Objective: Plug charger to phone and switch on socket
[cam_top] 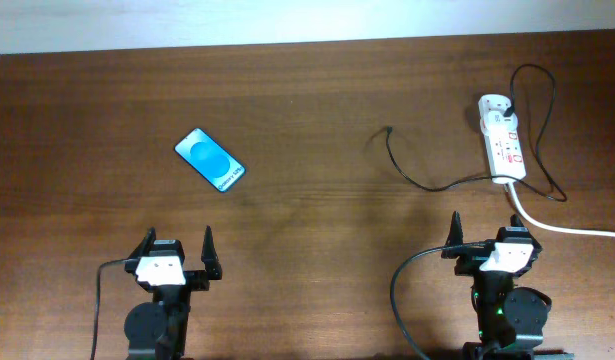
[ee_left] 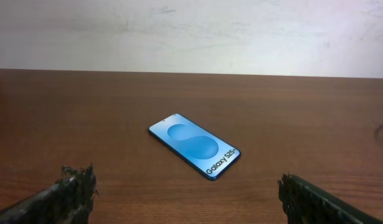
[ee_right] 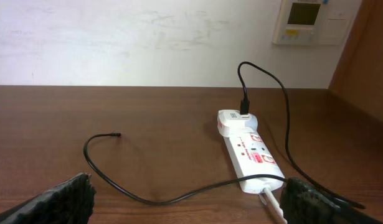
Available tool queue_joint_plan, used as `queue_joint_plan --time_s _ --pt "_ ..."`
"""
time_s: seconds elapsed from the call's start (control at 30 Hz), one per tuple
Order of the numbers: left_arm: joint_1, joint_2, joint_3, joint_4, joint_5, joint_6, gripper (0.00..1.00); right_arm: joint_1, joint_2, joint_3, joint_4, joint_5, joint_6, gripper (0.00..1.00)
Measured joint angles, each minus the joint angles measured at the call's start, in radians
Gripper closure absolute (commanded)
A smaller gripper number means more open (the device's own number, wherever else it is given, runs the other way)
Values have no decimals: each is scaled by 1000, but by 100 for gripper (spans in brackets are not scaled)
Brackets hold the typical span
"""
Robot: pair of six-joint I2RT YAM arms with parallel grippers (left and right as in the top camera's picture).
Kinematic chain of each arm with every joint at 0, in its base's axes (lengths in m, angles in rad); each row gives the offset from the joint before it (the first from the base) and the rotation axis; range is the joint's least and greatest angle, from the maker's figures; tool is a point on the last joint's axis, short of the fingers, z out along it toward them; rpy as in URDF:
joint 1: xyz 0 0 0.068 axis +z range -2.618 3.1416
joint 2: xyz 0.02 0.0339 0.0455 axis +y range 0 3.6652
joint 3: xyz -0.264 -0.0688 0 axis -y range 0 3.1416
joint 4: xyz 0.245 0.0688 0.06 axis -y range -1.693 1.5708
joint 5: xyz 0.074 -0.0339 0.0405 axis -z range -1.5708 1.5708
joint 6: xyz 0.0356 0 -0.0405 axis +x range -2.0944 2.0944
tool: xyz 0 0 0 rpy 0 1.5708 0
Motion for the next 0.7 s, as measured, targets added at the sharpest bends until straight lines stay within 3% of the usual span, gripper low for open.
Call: queue_joint_plan --time_s 0.33,0.7 --pt "0 0 0 -8 0 -7 1 0 0 0 0 0 0 1" --pt "0 95 91 -153 -7 -26 1 0 0 0 0 0 0 1"
